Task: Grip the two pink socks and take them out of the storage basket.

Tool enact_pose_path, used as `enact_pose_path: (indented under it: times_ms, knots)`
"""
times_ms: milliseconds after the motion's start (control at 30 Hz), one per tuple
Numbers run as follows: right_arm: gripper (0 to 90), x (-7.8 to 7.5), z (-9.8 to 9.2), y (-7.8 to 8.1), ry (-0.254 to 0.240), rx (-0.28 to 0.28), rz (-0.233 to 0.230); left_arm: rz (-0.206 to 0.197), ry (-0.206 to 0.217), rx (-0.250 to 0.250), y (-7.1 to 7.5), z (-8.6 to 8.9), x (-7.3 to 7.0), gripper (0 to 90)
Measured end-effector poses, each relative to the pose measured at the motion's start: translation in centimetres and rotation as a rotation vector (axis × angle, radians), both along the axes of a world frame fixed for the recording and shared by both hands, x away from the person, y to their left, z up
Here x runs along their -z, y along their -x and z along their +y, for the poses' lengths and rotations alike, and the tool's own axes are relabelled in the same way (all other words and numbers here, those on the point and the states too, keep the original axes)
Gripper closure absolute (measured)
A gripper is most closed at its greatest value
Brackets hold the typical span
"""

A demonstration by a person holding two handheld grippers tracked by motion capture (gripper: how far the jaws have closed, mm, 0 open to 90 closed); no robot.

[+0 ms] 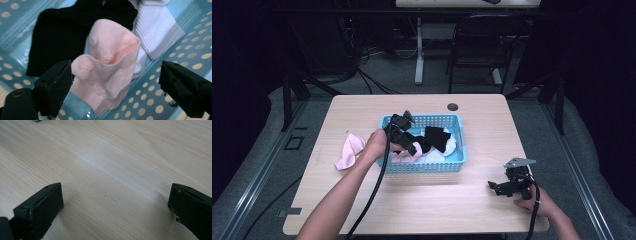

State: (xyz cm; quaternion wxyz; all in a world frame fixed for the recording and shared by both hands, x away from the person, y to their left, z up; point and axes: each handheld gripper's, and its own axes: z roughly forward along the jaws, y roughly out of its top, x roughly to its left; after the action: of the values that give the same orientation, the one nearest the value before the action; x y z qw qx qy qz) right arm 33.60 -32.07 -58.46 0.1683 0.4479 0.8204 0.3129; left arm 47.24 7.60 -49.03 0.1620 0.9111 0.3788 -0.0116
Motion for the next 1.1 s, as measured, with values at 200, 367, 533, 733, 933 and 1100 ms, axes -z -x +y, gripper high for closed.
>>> enact_pose_path:
  times_ms: [200, 367, 533, 733, 933, 1100]
  knots:
    - [0.0, 0.0, 0.0, 0.0, 0.001, 0.001, 0.001, 0.026, -0.011, -0.001, -0.4, -0.6, 1.0, 26.3]
    - [0.0, 0.0, 0.0, 0.0, 0.001, 0.001, 0.001, 0.046, -0.028, -0.006, -0.6, -0.8, 1.9, 33.0]
    - [0.0, 0.0, 0.0, 0.0, 0.001, 0.001, 0.001, 0.067, -0.044, -0.009, -0.9, -0.9, 2.7, 40.8]
    - [0.0, 0.0, 0.0, 0.0, 0.0, 0.001, 0.001, 0.093, -0.06, 0.002, -1.0, -1.2, 3.7, 60.9]
    - [0.0, 0.0, 0.0, 0.0, 0.0, 0.0, 0.001, 0.069, -0.063, 0.036, -0.7, -1.2, 3.2, 80.9]
    - [0.0, 0.0, 0.0, 0.0, 0.0, 0.0, 0.001, 0.029, -0.046, 0.045, -0.4, -0.7, 2.0, 82.0]
